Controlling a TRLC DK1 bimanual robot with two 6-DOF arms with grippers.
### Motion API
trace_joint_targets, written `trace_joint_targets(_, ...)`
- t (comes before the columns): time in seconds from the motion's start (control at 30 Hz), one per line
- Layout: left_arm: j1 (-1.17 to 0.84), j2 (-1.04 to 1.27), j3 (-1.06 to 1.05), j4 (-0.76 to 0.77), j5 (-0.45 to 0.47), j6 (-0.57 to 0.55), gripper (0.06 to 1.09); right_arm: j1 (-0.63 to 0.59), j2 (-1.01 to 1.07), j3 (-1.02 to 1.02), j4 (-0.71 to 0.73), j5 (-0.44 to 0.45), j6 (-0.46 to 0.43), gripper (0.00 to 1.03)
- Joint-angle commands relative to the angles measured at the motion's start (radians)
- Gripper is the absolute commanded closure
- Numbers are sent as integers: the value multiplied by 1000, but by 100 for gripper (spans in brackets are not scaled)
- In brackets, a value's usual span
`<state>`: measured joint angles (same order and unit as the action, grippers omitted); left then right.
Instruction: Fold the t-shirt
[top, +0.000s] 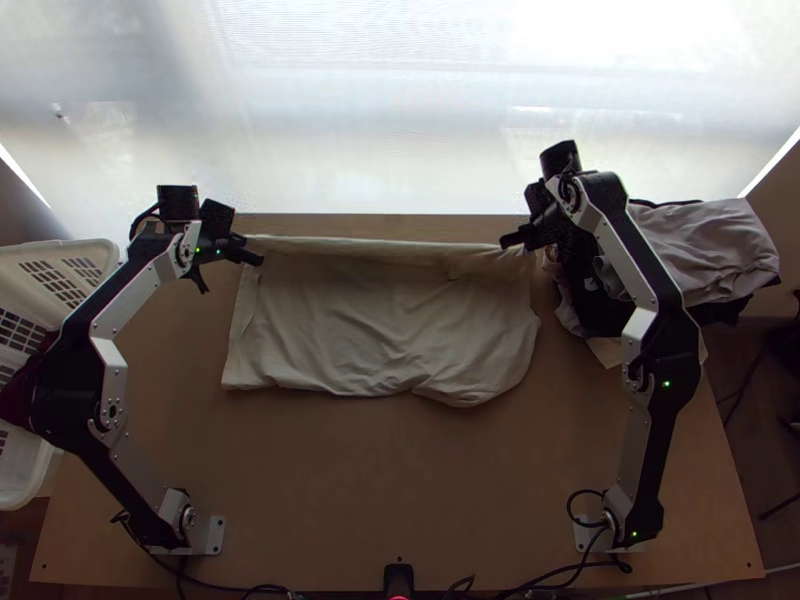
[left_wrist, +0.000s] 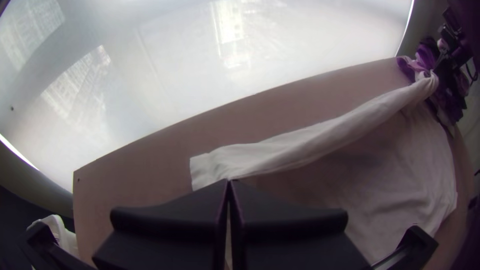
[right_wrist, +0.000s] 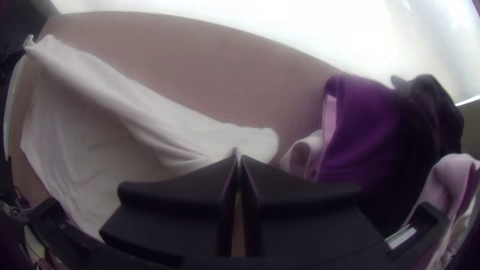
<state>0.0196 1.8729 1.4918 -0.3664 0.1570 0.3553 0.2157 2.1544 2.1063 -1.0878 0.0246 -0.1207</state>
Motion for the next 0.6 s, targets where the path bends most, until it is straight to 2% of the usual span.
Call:
trace_joint_targets(0.0,28,-29,-42,-51,38,48,105,-7,-51,-135,-24,-18,1,100)
trace_joint_targets(0.23,28,-54,-102,-94,64,77,105,7,-103,-278,-15,-26,7,100)
trace_joint_targets(0.57,17,-67,-194,-103,65,117,105,-3,-136,-381,-1,-28,24,100)
